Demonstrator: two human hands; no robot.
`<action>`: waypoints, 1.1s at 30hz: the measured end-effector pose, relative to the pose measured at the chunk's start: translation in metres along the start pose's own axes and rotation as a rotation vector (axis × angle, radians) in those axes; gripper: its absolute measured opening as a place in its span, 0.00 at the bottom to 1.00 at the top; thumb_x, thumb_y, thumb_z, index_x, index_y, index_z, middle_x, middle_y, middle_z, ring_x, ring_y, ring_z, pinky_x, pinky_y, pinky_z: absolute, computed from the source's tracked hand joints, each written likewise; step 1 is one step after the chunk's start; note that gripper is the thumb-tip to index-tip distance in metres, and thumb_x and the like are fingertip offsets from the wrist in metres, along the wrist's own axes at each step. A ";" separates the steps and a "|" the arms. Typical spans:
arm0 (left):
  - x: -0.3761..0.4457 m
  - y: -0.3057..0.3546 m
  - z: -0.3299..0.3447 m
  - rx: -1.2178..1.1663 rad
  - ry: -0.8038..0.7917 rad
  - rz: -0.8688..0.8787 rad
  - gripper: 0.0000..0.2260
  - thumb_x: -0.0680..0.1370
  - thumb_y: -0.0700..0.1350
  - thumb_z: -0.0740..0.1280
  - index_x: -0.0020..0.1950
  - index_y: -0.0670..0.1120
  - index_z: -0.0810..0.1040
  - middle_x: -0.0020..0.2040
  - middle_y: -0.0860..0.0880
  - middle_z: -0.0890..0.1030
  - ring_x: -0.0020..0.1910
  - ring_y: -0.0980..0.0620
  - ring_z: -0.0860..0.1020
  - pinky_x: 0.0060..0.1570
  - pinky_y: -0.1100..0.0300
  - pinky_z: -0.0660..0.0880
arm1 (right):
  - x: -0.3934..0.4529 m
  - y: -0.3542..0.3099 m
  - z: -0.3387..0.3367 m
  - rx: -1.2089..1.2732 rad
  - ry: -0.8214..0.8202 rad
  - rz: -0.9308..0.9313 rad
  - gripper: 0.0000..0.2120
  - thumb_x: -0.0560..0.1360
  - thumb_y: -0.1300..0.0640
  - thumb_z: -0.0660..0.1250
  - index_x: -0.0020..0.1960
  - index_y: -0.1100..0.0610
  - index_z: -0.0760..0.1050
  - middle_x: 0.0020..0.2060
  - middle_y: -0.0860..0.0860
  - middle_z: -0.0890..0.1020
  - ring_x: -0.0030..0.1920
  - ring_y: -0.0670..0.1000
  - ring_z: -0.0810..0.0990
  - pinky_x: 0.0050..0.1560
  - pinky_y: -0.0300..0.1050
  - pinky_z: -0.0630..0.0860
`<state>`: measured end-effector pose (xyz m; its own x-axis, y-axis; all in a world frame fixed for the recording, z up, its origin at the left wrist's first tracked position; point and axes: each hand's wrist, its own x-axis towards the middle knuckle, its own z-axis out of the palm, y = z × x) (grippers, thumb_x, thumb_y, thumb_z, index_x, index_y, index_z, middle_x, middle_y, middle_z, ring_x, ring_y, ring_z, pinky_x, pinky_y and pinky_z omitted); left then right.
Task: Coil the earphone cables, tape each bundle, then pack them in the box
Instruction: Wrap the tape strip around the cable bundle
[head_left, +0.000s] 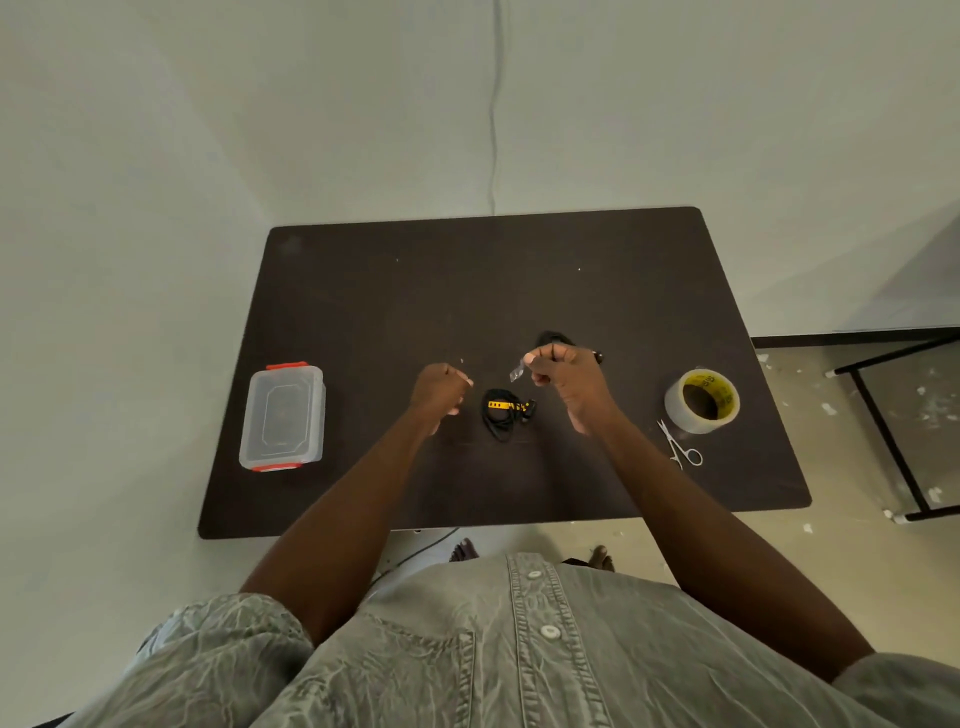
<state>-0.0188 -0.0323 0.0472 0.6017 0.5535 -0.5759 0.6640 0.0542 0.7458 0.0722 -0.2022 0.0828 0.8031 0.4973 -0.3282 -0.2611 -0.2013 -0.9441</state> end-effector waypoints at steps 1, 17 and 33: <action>0.003 -0.005 0.001 0.020 0.021 -0.002 0.06 0.75 0.39 0.66 0.39 0.47 0.75 0.39 0.48 0.77 0.36 0.53 0.75 0.34 0.61 0.73 | -0.001 0.003 0.001 0.008 0.009 0.014 0.05 0.76 0.64 0.68 0.46 0.67 0.79 0.32 0.53 0.77 0.34 0.47 0.73 0.40 0.39 0.72; 0.011 -0.022 0.048 0.401 0.117 0.040 0.05 0.71 0.41 0.68 0.43 0.41 0.81 0.46 0.41 0.83 0.49 0.40 0.80 0.44 0.53 0.76 | -0.009 0.029 0.010 0.093 0.172 0.127 0.04 0.76 0.65 0.67 0.44 0.66 0.79 0.31 0.54 0.75 0.31 0.45 0.72 0.34 0.35 0.72; -0.008 0.015 -0.011 -0.164 -0.093 0.118 0.05 0.73 0.37 0.72 0.43 0.43 0.77 0.38 0.45 0.81 0.35 0.52 0.80 0.35 0.58 0.77 | -0.011 -0.001 0.020 0.148 0.059 0.003 0.03 0.75 0.63 0.69 0.42 0.60 0.80 0.33 0.50 0.79 0.36 0.46 0.75 0.41 0.38 0.74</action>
<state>-0.0186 -0.0272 0.0665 0.7143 0.4853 -0.5043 0.5101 0.1324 0.8499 0.0528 -0.1908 0.0869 0.8314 0.4452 -0.3325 -0.3360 -0.0739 -0.9390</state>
